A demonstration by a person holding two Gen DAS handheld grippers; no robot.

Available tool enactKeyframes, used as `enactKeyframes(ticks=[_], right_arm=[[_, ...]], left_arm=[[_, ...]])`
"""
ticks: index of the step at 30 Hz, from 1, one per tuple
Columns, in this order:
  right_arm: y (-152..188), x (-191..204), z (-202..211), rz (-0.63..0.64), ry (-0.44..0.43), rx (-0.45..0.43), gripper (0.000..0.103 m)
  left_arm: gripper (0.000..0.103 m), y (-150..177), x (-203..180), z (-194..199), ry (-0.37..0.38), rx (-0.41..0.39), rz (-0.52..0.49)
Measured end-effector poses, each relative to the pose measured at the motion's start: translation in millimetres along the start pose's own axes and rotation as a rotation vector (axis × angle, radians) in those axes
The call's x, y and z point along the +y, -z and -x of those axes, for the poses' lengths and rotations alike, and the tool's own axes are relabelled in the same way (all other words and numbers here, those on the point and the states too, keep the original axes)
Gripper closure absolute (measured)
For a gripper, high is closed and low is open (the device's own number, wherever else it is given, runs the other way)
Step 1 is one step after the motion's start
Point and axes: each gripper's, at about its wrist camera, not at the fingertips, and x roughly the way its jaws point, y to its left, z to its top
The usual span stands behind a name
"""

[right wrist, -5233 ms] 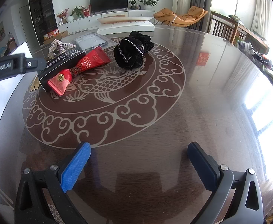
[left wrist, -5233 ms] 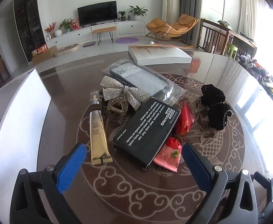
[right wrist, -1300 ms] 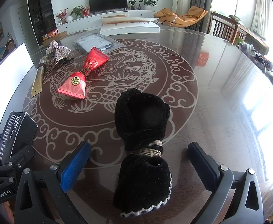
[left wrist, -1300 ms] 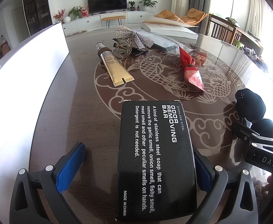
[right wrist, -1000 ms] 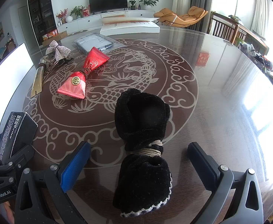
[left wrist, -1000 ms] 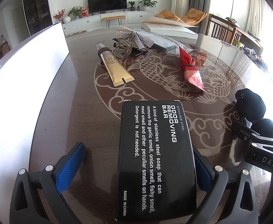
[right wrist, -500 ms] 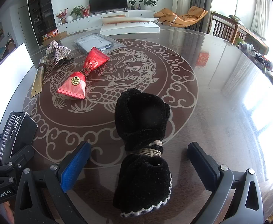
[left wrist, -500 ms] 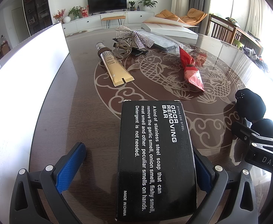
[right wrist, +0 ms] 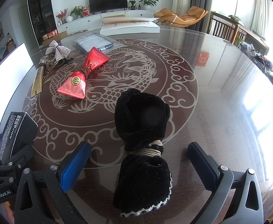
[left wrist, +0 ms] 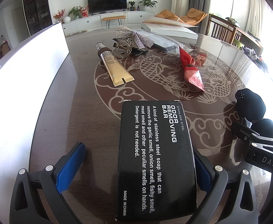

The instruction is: Organize objects

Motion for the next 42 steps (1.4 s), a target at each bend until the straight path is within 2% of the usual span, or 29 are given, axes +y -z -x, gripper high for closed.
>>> enactKeyframes(ticks=[31,42], right_arm=[[-0.3,0.1,-0.2,0.0,0.0,0.0,0.0],[-0.3,0.0,-0.1,0.0,0.0,0.0,0.0]], left_arm=[[0.0,-0.3,-0.1,-0.6,0.001,0.0,0.0],[0.0,1.8,-1.5,1.6,0.041,0.008,-0.057]])
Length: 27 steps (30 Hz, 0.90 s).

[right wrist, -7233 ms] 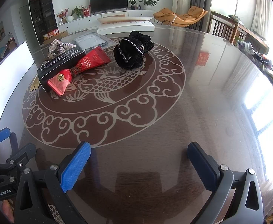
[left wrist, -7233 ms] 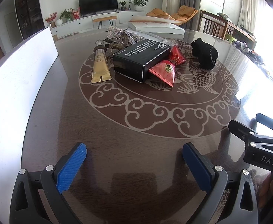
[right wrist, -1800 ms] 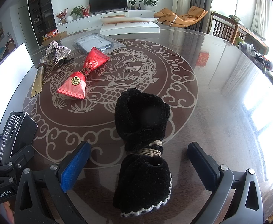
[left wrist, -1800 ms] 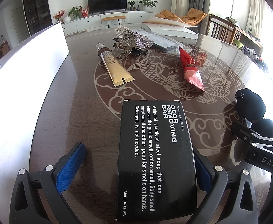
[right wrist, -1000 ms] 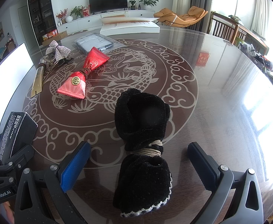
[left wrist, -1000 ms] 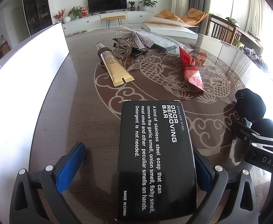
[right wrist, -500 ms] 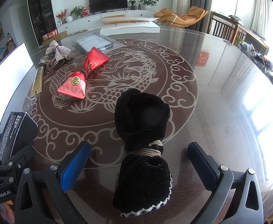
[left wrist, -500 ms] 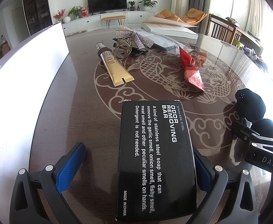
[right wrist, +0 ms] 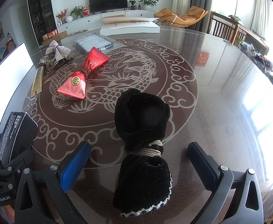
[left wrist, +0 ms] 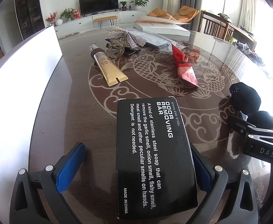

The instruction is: Organize objects

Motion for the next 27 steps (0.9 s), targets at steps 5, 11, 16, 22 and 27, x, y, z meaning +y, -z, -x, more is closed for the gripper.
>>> enactKeyframes(ticks=[5,11,16,22,27], right_arm=[[0.0,-0.1,0.1,0.0,0.0,0.0,0.0],[0.1,0.0,0.1,0.0,0.0,0.0,0.0],[0.0,-0.3,0.1,0.0,0.0,0.0,0.0],[0.0,-0.1,-0.1,0.0,0.0,0.0,0.0],[-0.8,-0.7,-0.2,0.008,-0.009,0.01,0.0]], left_arm=[[0.0,1.5,-2.3,1.5,0.011,0.024,-0.016],[0.0,-3.4,-3.5,-0.6,-0.004,0.067,0.002],[0.0,-9.8,-4.2,-3.5,-0.001,0.146,-0.003],[0.034,-7.5,-2.1,5.3,0.007,0.096,-0.025],[0.045,2.7,-6.8,15.8,0.01,0.056,-0.041]])
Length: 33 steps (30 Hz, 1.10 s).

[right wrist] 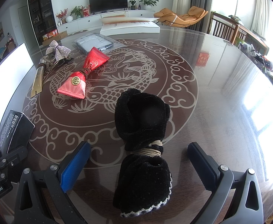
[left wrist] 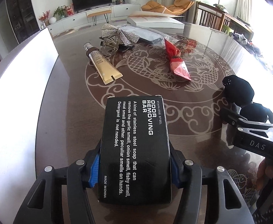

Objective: Organize objects
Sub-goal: 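Carry the box and pouch to the bin and open both tools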

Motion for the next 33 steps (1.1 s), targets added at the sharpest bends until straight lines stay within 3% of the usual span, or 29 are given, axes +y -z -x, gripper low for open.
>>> enactKeyframes(ticks=[4,8,9,10,11,13,18,22,24,27,31,33], right_arm=[[-11.2,-15.0,5.1,-0.016,-0.098,0.052,0.002],[-31.1,-20.7,11.0,-0.025,-0.135,0.065,0.006],[-35.3,-18.5,8.7,-0.019,-0.141,0.083,0.022],[-37.8,-15.5,2.6,0.0,-0.137,0.135,0.046],[-37.5,-13.4,-5.2,0.009,-0.126,0.209,0.052],[-36.3,-12.2,0.8,0.017,-0.103,0.213,0.075],[-35.7,-5.4,43.5,0.004,-0.186,0.144,0.075],[-47.0,34.0,99.9,0.035,-0.341,0.052,0.075],[-54.7,66.5,127.3,0.065,-0.443,0.01,0.075],[-59.8,126.9,163.8,0.136,-0.594,-0.037,0.075],[-53.2,213.7,184.3,0.237,-0.774,-0.01,0.075],[-42.0,256.1,183.0,0.301,-0.819,0.025,0.075]], left_arm=[[0.046,16.3,3.7,12.6,0.023,-0.023,0.028],[0.046,21.0,6.4,17.1,0.046,-0.031,0.048],[0.046,21.2,6.6,18.4,0.053,-0.031,0.052],[0.046,21.0,7.1,19.9,0.059,-0.032,0.054],[0.046,21.7,7.3,23.1,0.065,-0.034,0.058],[0.046,23.2,9.6,33.2,0.083,-0.046,0.067],[0.046,24.2,20.5,81.0,0.158,-0.123,0.098],[0.046,23.4,53.4,133.9,0.226,-0.199,0.163],[0.046,25.1,80.0,160.1,0.193,-0.246,0.193],[0.046,33.0,131.0,188.7,0.076,-0.289,0.257],[0.046,55.5,202.0,196.8,-0.117,-0.262,0.365],[0.046,70.0,232.9,189.5,-0.201,-0.22,0.418]])
